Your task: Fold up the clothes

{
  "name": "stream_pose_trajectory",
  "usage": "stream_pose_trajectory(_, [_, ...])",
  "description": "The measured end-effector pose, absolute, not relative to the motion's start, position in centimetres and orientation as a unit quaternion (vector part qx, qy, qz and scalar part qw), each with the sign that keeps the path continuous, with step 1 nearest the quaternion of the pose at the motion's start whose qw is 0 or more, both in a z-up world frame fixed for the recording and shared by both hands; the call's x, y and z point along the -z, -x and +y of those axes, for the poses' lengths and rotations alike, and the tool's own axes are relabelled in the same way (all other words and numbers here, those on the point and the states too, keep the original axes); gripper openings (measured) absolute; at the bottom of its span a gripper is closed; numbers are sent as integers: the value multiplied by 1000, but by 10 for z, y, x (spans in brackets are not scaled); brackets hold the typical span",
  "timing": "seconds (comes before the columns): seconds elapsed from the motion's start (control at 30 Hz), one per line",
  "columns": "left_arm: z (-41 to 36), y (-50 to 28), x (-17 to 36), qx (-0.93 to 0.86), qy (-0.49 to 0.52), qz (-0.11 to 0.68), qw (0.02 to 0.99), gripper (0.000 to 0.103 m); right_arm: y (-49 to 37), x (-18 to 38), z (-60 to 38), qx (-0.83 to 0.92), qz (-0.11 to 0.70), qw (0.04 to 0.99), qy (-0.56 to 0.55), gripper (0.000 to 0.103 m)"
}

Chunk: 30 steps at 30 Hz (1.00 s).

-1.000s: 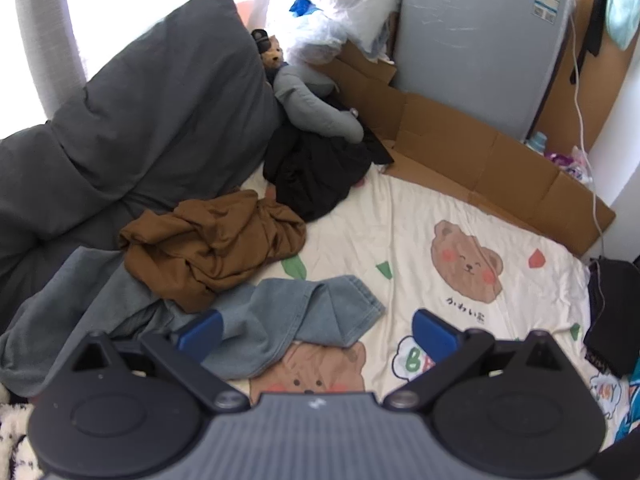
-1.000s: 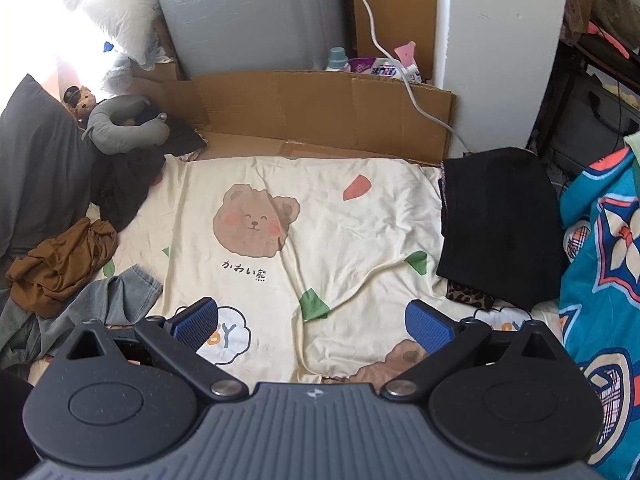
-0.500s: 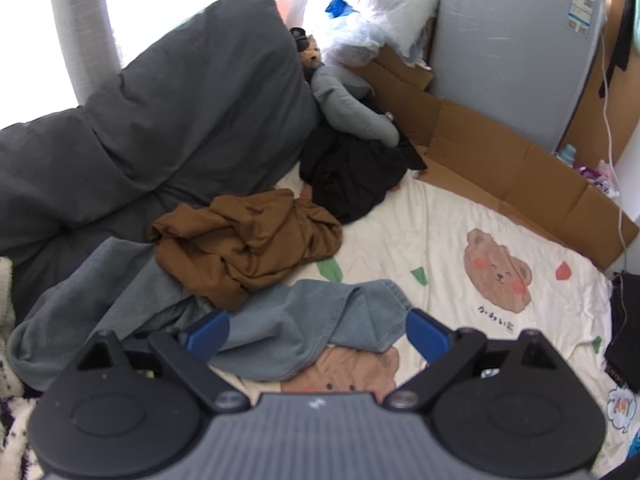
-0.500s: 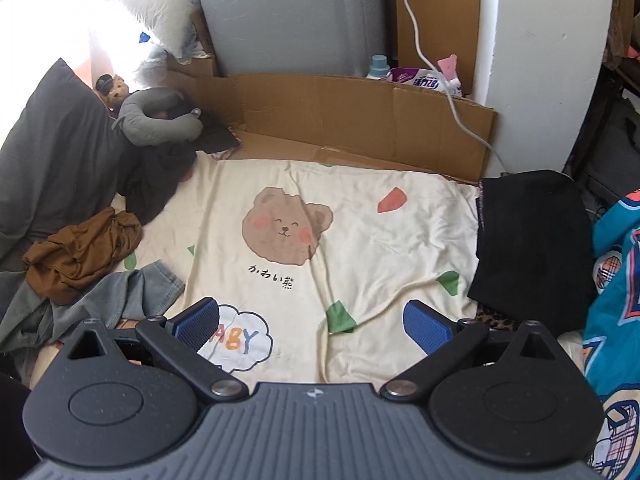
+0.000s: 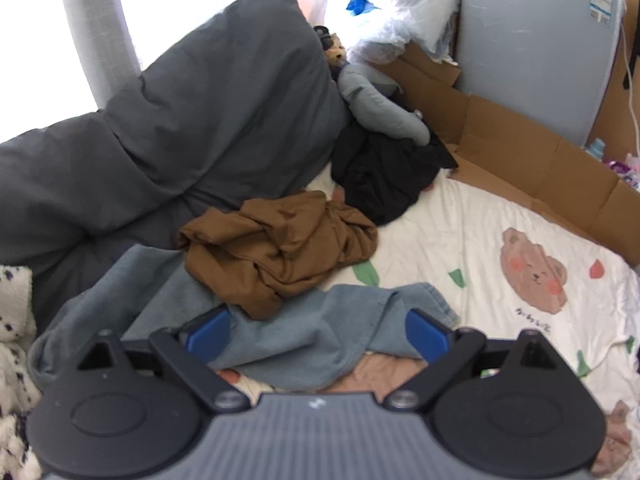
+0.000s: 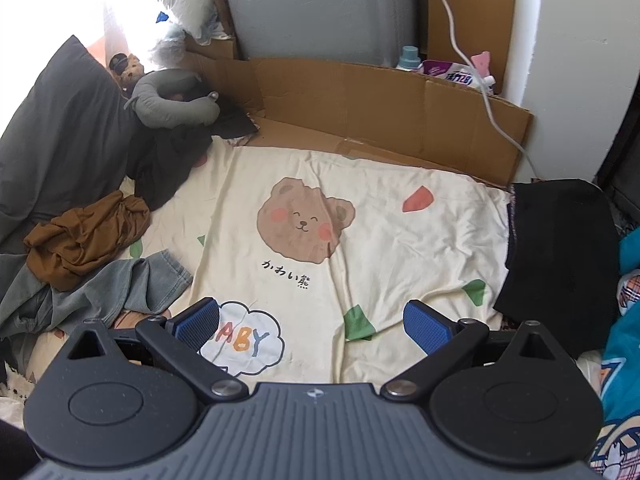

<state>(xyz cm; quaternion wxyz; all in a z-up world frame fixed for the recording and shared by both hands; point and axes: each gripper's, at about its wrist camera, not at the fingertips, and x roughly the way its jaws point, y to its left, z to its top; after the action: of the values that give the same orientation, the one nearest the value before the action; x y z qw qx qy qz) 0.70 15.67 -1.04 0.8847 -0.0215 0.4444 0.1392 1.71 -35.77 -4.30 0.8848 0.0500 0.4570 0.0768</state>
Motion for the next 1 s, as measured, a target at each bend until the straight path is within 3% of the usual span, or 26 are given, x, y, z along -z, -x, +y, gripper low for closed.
stream_pose_trajectory(0.63, [229,-17,40,-177,49,442,878,90,-39,83,-317,-166,435,882,-79,94])
stream_pose_trajectory(1.0, [288,-55,113,-181,82,426,883,82,-50,129,-297,-187,423,880,-112,92])
